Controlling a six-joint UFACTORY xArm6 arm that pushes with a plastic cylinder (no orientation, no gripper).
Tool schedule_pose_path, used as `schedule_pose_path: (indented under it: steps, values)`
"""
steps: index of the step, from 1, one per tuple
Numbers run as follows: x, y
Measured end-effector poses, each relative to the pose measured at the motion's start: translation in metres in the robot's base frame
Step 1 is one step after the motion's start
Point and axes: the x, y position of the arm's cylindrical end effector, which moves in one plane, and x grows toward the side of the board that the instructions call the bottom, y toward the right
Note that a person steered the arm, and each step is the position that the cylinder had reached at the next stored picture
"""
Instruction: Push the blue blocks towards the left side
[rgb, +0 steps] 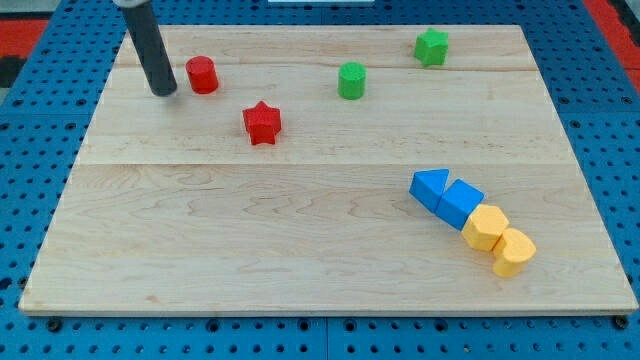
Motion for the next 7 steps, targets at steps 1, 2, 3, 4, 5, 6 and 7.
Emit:
schedule_pose_path:
  steps: [1, 2, 3, 4, 5, 6, 7]
  values:
    - [-0.001, 0.038]
    - [-0.045, 0.057]
    - [-0.062, 0.042]
    - [-0.043, 0.103]
    - [-0.007, 0.196]
    - [0.038, 0.246]
    - [0.090, 0.347]
